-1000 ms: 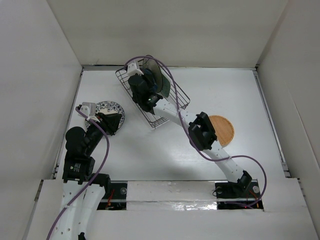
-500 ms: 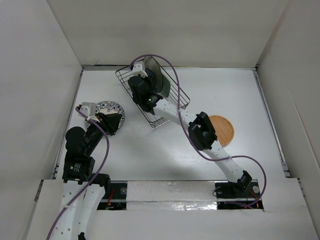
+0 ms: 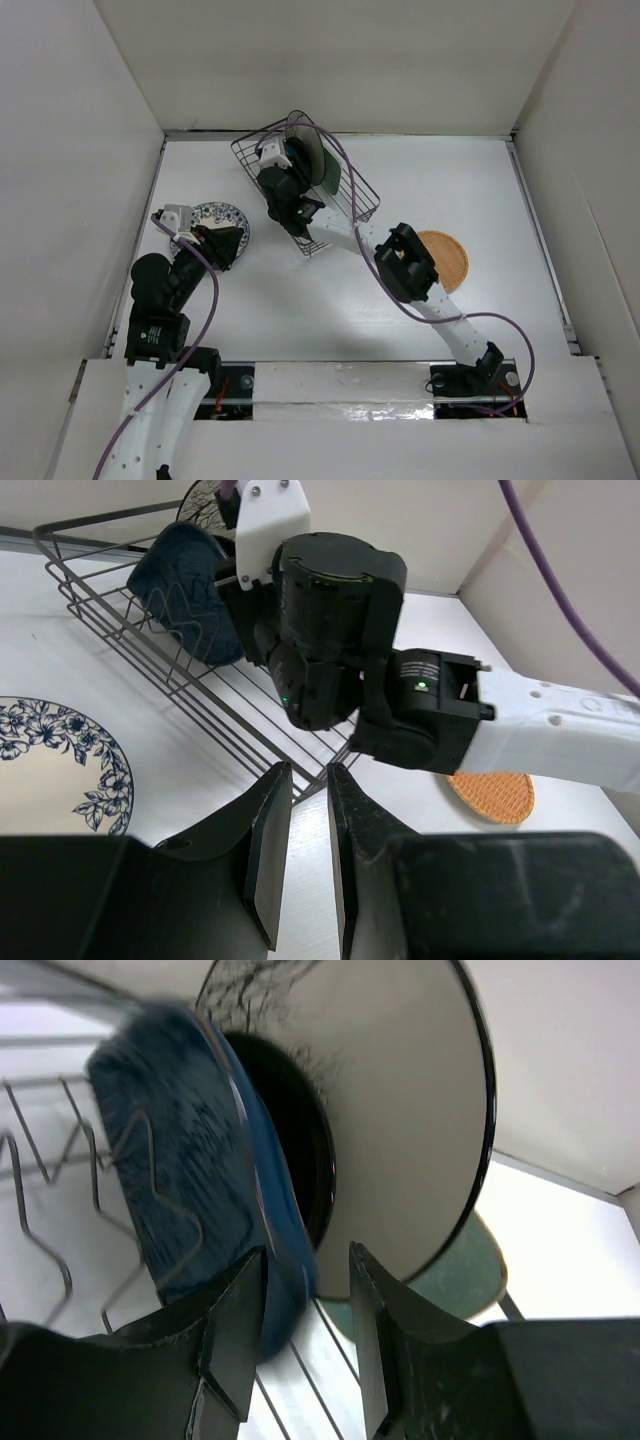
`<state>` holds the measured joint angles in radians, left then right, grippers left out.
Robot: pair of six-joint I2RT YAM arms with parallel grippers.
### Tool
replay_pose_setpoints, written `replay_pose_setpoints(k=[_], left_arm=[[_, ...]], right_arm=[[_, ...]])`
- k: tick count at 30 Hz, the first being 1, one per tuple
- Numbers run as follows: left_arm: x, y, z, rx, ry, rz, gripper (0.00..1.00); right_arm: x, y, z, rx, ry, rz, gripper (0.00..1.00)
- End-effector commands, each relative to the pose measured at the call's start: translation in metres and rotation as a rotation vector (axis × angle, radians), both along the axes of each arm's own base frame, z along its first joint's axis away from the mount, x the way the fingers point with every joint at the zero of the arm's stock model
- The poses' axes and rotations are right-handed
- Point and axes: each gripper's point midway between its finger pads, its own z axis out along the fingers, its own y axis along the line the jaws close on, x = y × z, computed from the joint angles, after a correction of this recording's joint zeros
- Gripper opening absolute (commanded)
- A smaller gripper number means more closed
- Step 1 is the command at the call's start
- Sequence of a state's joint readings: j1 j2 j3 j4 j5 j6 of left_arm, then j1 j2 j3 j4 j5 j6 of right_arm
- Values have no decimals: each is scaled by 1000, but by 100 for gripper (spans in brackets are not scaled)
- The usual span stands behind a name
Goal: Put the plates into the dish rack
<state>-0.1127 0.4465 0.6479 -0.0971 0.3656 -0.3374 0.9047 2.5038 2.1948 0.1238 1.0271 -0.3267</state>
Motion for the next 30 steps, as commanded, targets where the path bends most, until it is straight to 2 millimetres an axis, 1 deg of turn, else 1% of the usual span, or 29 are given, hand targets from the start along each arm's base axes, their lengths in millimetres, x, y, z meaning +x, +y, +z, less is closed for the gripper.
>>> replay_pose_setpoints(k=[1, 2, 3, 4, 5, 6, 7, 8, 9, 10, 11, 12, 13, 14, 15, 16, 17, 18, 19, 20, 21, 22, 23, 24, 25, 26, 27, 28, 30], left_arm=[[-3, -1, 24, 0, -72, -9, 18], [-3, -2, 24, 0, -72, -11, 18], [-3, -1, 24, -1, -72, -9, 18], [-3, -1, 24, -1, -73, -9, 18], [-3, -2, 24, -1, -75, -11, 18], [-3, -2, 24, -1, -75, -11, 18], [-4, -2, 25, -2, -76, -11, 18], [-4, -2, 24, -3, -76, -11, 17], [-5, -2, 24, -3, -77, -12, 16], [-5, -2, 24, -3, -77, -11, 14], [-5, -2, 25, -3, -80, -14, 9], [-6, -2, 26, -4, -85, -15, 6], [-6, -2, 26, -6, -86, -15, 3], [-7, -2, 27, -5, -91, -14, 0], [-8, -2, 28, -6, -93, -12, 0], [-8, -1, 28, -7, -96, -12, 0], [-9, -2, 29, -9, -100, -14, 0], [-10, -1, 30, -9, -105, -12, 0], [-10, -1, 30, -9, -105, -11, 0], [-10, -1, 31, -11, -110, -12, 0], [-11, -1, 31, -11, -109, -12, 0], [-11, -1, 32, -12, -113, -14, 0], [-11, -2, 32, -13, -113, -16, 0], [-12, -2, 33, -14, -119, -17, 0], [-12, -2, 33, -13, -117, -16, 0], [-14, -2, 34, -14, -125, -17, 2], [-14, -2, 35, -13, -127, -17, 3], [-15, -1, 35, -12, -129, -15, 3], [-15, -1, 35, -12, -131, -15, 4]], right_arm=[[-24, -2, 111, 264, -153, 43, 44], [-29, -6, 119, 290, -153, 53, 45], [-45, -13, 134, 320, -152, 79, 45], [-52, -12, 142, 387, -153, 122, 46], [-60, -17, 149, 423, -151, 146, 46], [-76, -34, 157, 455, -143, 168, 47], [-85, -38, 158, 513, -134, 196, 47], [-95, -47, 157, 550, -126, 202, 43], [-102, -61, 153, 577, -121, 194, 31], [-119, -88, 137, 638, -90, 177, 2], [-126, -105, 125, 676, -72, 159, 0], [-128, -132, 108, 700, -46, 110, 0], [-144, -158, 122, 860, -66, 99, 0], [-158, -184, 66, 844, 12, 45, 0], [-168, -206, 45, 874, 46, 8, 0], [-171, -233, 30, 978, 54, -58, 0], [-192, -263, 10, 1007, 54, -104, 0], [-204, -285, -8, 1008, 71, -166, 0], [-213, -305, -20, 1052, 64, -242, 9], [-221, -337, -12, 1104, -5, -302, 17], [-234, -354, -37, 1081, 28, -364, 27], [-240, -362, -42, 1103, 36, -378, 49], [-244, -386, -47, 1110, 3, -449, 58], [-254, -399, -58, 1107, 4, -492, 65], [-257, -401, -65, 1141, 27, -502, 73], [-256, -403, -68, 1162, 41, -493, 75], [-257, -417, -72, 1196, 32, -538, 76], [-257, -414, -85, 1221, 87, -538, 77], [-258, -432, -98, 1245, 81, -611, 77]])
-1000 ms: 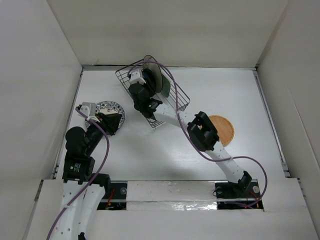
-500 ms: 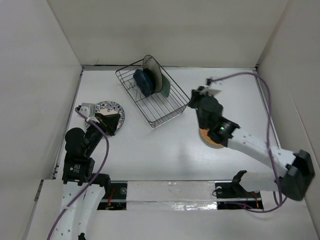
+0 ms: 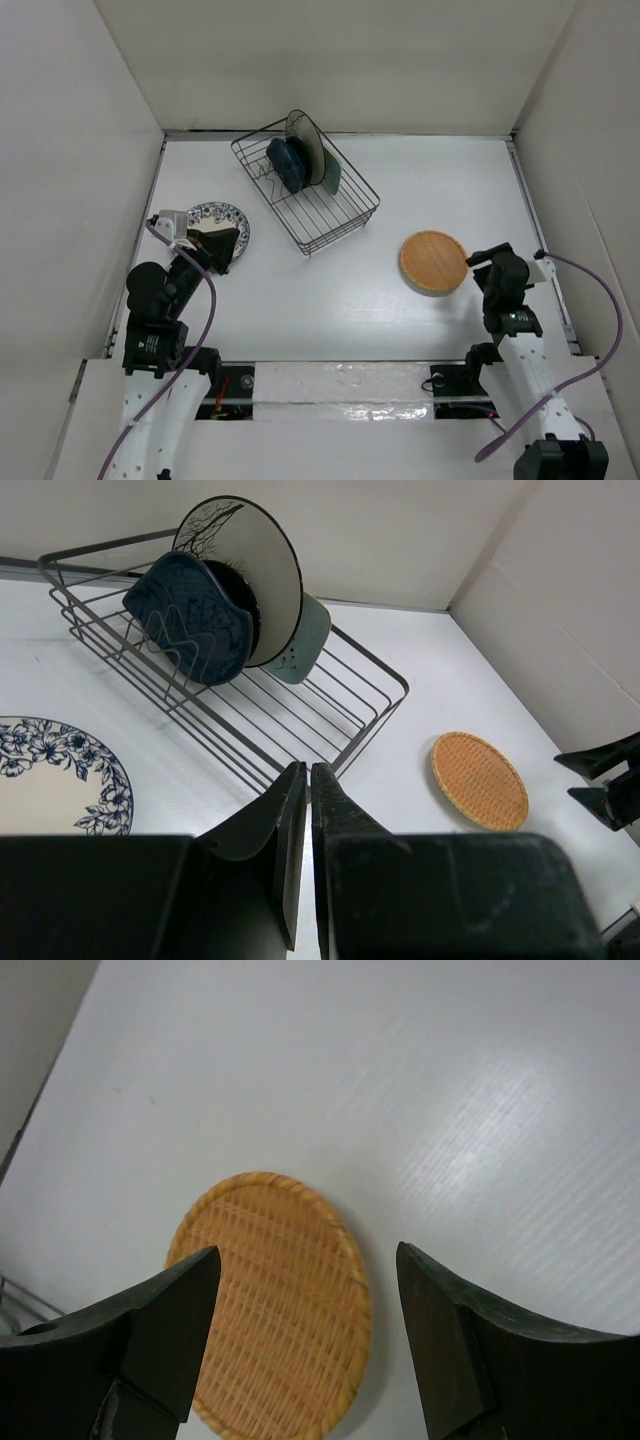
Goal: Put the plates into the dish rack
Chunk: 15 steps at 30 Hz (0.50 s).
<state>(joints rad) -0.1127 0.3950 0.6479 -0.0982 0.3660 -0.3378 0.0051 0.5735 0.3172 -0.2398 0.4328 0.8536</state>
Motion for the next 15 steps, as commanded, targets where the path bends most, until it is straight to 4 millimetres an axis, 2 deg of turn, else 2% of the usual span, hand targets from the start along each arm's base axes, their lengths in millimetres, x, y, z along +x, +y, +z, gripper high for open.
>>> replay_pose_setpoints(k=[1, 3, 5, 9, 13, 15], left_arm=[[-6, -2, 25, -7, -83, -15, 5], [-8, -2, 26, -6, -86, -15, 5], [-8, -1, 26, -5, -86, -12, 5], [-8, -1, 25, -2, -83, -9, 6], [-7, -1, 25, -2, -84, -9, 6], [-7, -1, 25, -2, -81, -9, 6]], right_arm=[[-4, 12, -38, 164, 92, 61, 77], [-2, 9, -45, 178, 93, 57, 77], [-3, 15, -58, 210, 122, 85, 77], [7, 31, -61, 230, 109, 194, 73], [22, 52, -60, 278, 78, 324, 49], [30, 53, -68, 314, 93, 328, 39]])
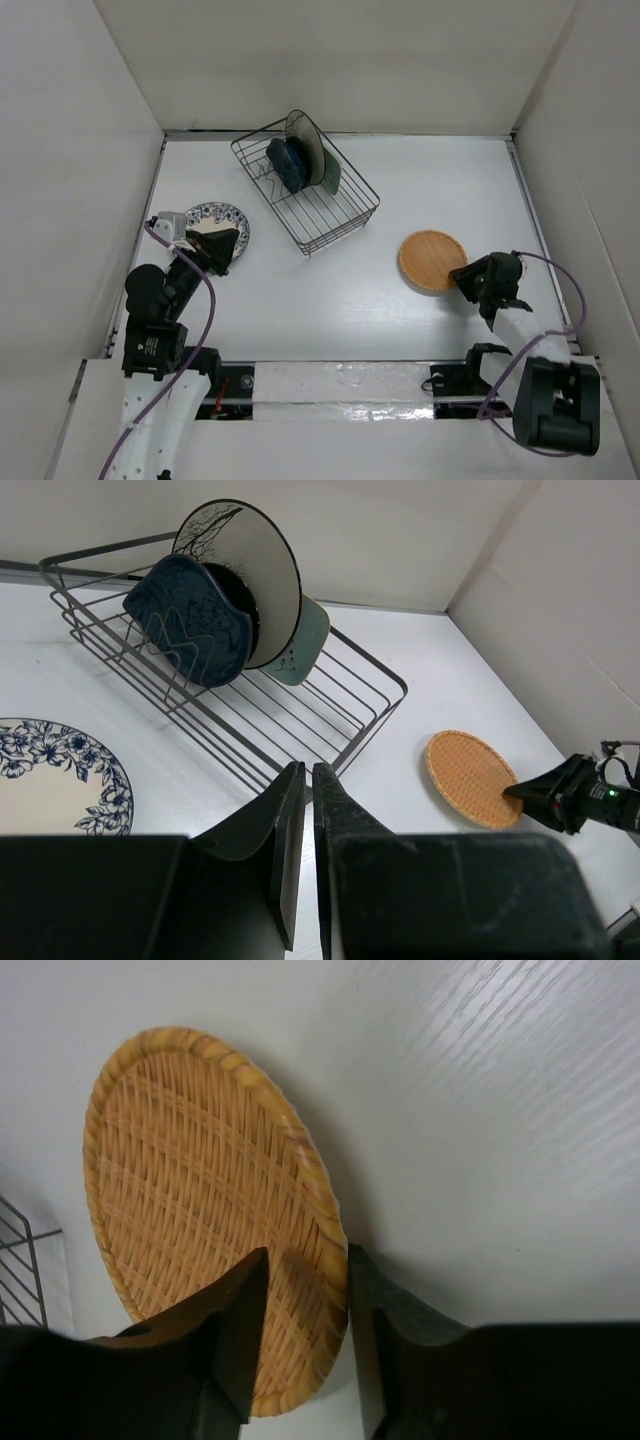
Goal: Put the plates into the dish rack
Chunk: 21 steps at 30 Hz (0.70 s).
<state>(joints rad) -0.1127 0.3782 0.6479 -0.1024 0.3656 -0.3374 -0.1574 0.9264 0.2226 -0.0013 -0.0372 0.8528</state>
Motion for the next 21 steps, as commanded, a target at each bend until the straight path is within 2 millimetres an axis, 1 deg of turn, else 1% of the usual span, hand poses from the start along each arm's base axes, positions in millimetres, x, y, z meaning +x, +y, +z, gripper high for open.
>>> replay_pose_setpoints(k=[1, 2, 3, 4, 5, 6, 7, 9, 10, 11, 12, 13, 14, 15, 16, 17, 18, 19, 20, 21], left_arm=[[-3, -1, 22, 0, -67, -9, 6], [-3, -1, 22, -1, -67, -7, 6], [-3, -1, 21, 1, -65, -7, 6], [-2, -1, 20, 2, -62, -7, 6], [-2, -2, 20, 2, -59, -10, 6], [-1, -2, 19, 2, -56, -9, 6], [-1, -2, 19, 3, -54, -10, 6], [0, -3, 17, 4, -47, -17, 6], [0, -4, 16, 5, -42, -21, 6], [1, -4, 16, 5, -42, -21, 6], [1, -4, 15, 5, -38, -24, 7], [1, -4, 14, 5, -36, -24, 7], [1, -5, 14, 5, -38, -27, 7], [2, -5, 13, 6, -33, -27, 7], [3, -5, 12, 6, -28, -27, 7], [5, -5, 10, 9, -22, -27, 7], [5, -6, 9, 9, -17, -30, 7], [6, -6, 7, 10, -8, -30, 7], [7, -6, 7, 11, -5, -32, 7], [8, -6, 5, 11, -2, -31, 7]], right_arm=[[27, 12, 12, 67, -95, 85, 37], [30, 13, 12, 75, -98, 88, 33], [36, 11, 16, 86, -123, 82, 22], [37, 10, 14, 114, -124, 59, 0], [39, 9, 18, 119, -146, 48, 0], [45, 7, 27, 116, -193, 40, 0], [51, 10, 47, 114, -260, 42, 0], [58, 14, 77, 82, -337, 47, 0], [61, 24, 96, 38, -384, 68, 0], [68, 31, 151, 0, -523, 93, 0], [65, 49, 181, -62, -592, 134, 0], [69, 41, 202, -110, -625, 104, 0], [67, 72, 225, -119, -673, 192, 0], [70, 85, 270, -144, -753, 220, 0], [74, 92, 287, -210, -769, 231, 0], [70, 123, 302, -212, -794, 310, 0], [79, 140, 332, -233, -837, 327, 0], [78, 162, 341, -298, -858, 374, 0], [88, 161, 350, -342, -858, 351, 0], [98, 195, 338, -377, -825, 423, 0]])
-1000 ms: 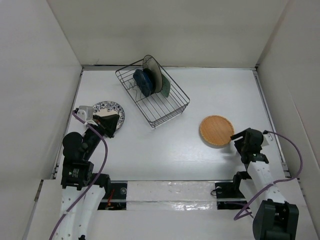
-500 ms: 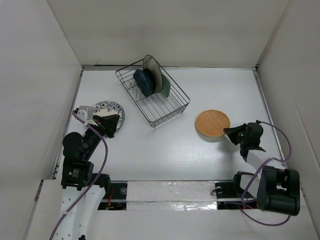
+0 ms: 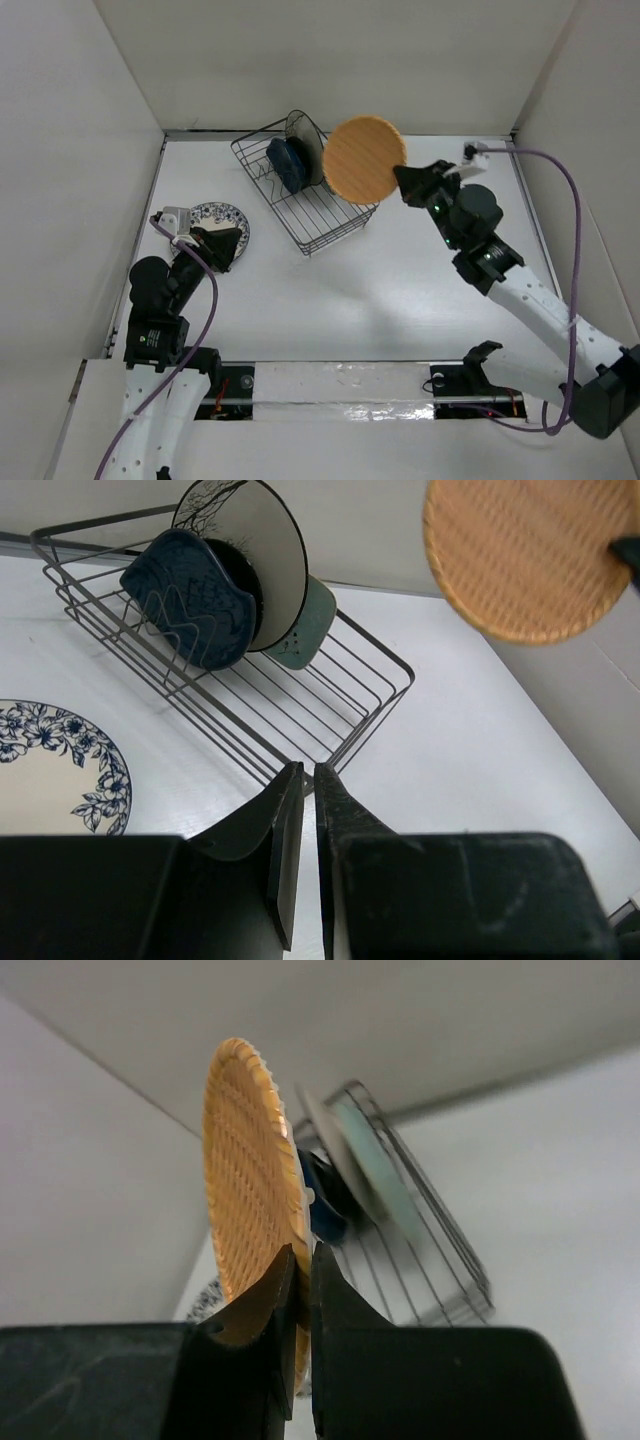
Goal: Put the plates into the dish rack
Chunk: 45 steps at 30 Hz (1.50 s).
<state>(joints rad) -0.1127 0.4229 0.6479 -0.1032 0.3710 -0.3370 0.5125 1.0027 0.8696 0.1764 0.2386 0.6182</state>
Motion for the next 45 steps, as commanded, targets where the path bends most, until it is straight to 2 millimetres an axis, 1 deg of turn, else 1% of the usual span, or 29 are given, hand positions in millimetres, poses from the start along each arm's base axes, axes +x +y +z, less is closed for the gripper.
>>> replay_pose_setpoints(k=[1, 2, 3, 4, 6, 7, 8, 10, 11, 12, 13, 14, 15, 17, 18, 20, 21, 24, 25, 28, 29, 30, 33, 37, 39, 41, 42, 44, 45], left_arm=[[0, -4, 15, 5, -45, -25, 8], [1, -4, 14, 4, -41, -22, 8], [3, -3, 14, 4, -37, -18, 8], [4, -3, 12, 5, -31, -15, 8], [6, -2, 11, 5, -26, -9, 8], [6, -2, 11, 6, -24, -7, 8], [7, -2, 11, 6, -23, -6, 8], [8, -1, 11, 6, -21, 4, 8], [8, 0, 11, 6, -21, 5, 8], [8, 1, 11, 6, -23, 14, 8], [9, 2, 12, 7, -25, 19, 8], [9, 3, 11, 6, -23, 25, 8], [8, 5, 13, 6, -29, 36, 8], [8, 6, 12, 7, -26, 47, 8], [8, 7, 12, 6, -29, 51, 8], [8, 8, 12, 5, -29, 57, 8], [9, 9, 12, 5, -29, 60, 8], [11, 9, 12, 4, -25, 65, 9], [12, 9, 10, 4, -20, 65, 9], [13, 9, 10, 5, -19, 66, 9], [13, 10, 10, 3, -18, 70, 9], [13, 11, 11, 3, -21, 76, 9], [14, 13, 10, 3, -20, 89, 9], [18, 16, 9, -3, -11, 116, 10], [21, 18, 5, -9, 9, 126, 11], [25, 22, 0, -18, 30, 137, 15], [30, 22, -8, -29, 65, 141, 16], [34, 21, -15, -42, 99, 146, 20], [39, 21, -22, -45, 131, 147, 21]], right_arm=[[24, 35, 58, -196, -165, -67, 0], [31, 50, 63, -235, -173, -57, 0], [32, 74, 60, -286, -164, -22, 0], [53, 95, 66, -369, -173, -38, 0], [67, 119, 63, -471, -165, -46, 0], [80, 144, 39, -575, -147, -33, 0], [86, 151, 69, -577, -194, -64, 0], [96, 169, 69, -663, -213, -75, 0], [111, 177, 69, -687, -211, -119, 0], [114, 185, 69, -712, -222, -132, 0], [121, 186, 69, -769, -236, -157, 0], [129, 198, 48, -822, -219, -170, 0], [131, 203, 62, -816, -245, -197, 0], [140, 206, 55, -883, -245, -232, 0], [144, 217, 47, -894, -249, -230, 0], [149, 222, 36, -924, -244, -233, 0], [150, 231, 26, -935, -241, -228, 0], [157, 236, 7, -969, -225, -236, 0], [160, 239, -5, -980, -215, -232, 0], [165, 246, -24, -994, -195, -213, 0], [167, 251, -35, -992, -184, -204, 0], [168, 252, -42, -997, -176, -201, 0], [166, 266, -62, -974, -155, -155, 0], [165, 276, -85, -923, -120, -102, 0], [164, 282, -95, -888, -101, -74, 0], [164, 282, -100, -860, -82, -79, 0], [163, 282, -99, -845, -83, -83, 0], [159, 282, -99, -813, -78, -67, 13], [158, 281, -97, -801, -76, -62, 21]])
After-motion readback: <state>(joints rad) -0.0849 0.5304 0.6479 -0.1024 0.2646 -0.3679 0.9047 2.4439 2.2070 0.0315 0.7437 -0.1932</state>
